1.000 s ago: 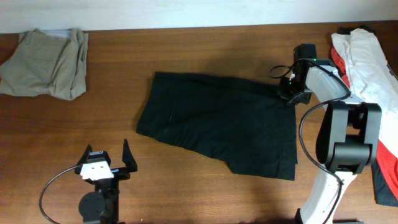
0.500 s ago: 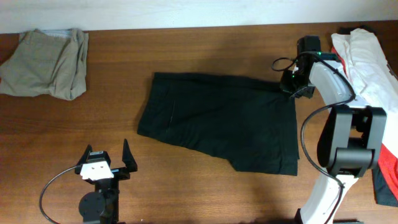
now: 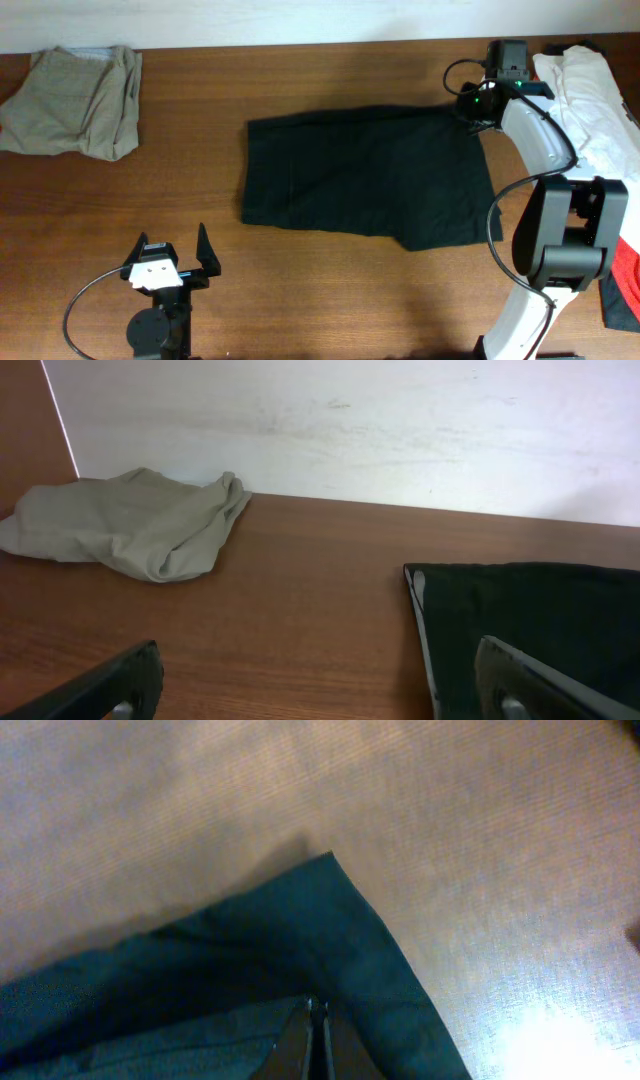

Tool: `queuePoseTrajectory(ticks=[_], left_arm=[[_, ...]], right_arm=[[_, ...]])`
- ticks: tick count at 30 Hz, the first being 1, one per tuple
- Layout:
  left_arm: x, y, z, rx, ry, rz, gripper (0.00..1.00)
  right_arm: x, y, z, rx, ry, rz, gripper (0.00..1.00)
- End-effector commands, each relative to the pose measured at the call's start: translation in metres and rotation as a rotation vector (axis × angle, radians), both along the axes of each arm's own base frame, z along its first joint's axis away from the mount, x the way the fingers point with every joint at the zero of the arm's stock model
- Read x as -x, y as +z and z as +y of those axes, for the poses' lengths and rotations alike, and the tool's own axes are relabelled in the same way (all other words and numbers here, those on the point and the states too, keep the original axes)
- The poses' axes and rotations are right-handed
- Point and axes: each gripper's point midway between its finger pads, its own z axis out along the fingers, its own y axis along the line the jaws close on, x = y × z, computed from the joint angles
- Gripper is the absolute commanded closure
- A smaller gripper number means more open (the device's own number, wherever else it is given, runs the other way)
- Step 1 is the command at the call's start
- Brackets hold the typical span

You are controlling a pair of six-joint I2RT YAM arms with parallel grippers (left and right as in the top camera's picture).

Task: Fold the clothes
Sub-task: 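Regrasp the shorts' top edge with the right gripper and straighten it, then grasp the shorts' left edge with the left gripper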

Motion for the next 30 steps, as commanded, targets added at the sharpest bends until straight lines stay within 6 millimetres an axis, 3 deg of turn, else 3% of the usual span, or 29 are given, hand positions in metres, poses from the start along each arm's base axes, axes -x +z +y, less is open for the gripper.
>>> queuePoseTrajectory(ticks=[1,3,4,5,6,9,12,13,17,22,27,28,30], left_arm=[[0.000,-0.001,0.002,-0.020,0.009,0.003,0.01],[0.000,-0.001,0.002,-0.020,0.009,0.003,0.01],[0.000,-0.001,0.002,-0.020,0.009,0.003,0.01],[0.000,-0.001,0.002,-0.020,0.009,0.003,0.01],[0.000,-0.001,0.002,-0.020,0.009,0.003,0.01],[0.000,-0.001,0.002,-0.020,0.009,0.003,0.01],[0.000,-0.001,0.002,-0.020,0.009,0.003,0.01],[0.000,-0.001,0.002,-0.020,0.009,0.003,0.01],[0.000,-0.001,0.002,-0.020,0.009,0.003,0.01],[0.000,-0.001,0.002,-0.020,0.009,0.003,0.01],[0.000,-0.001,0.001,-0.018,0.001,0.002,0.01],[-0.001,-0.001,-0.009,-0.014,-0.054,0.001,0.01],[-0.001,0.003,-0.025,-0.009,-0.147,-0.018,0.01]], right_arm=[[-0.014,-0.012,-0.009,0.046,-0.037,-0.020,0.96],[-0.012,-0.020,-0.019,0.094,-0.067,0.000,0.91],[-0.009,-0.030,-0.022,0.110,-0.076,0.025,0.66],[-0.006,-0.036,-0.023,0.113,-0.077,0.049,0.19],[-0.003,-0.037,-0.023,0.115,-0.077,0.061,0.09],[0.004,-0.028,-0.026,0.129,-0.085,0.083,0.11],[0.018,0.015,-0.033,0.171,-0.109,0.092,0.10],[0.027,0.034,-0.028,0.151,-0.097,0.095,0.02],[0.055,0.064,0.020,-0.085,0.030,0.116,0.01],[0.102,0.056,0.075,-0.349,0.132,0.299,0.02],[0.114,0.049,0.118,-0.305,0.218,0.352,0.01],[0.113,0.048,0.124,-0.273,0.236,0.349,0.01],[0.113,0.045,0.118,-0.188,0.225,0.353,0.01]])
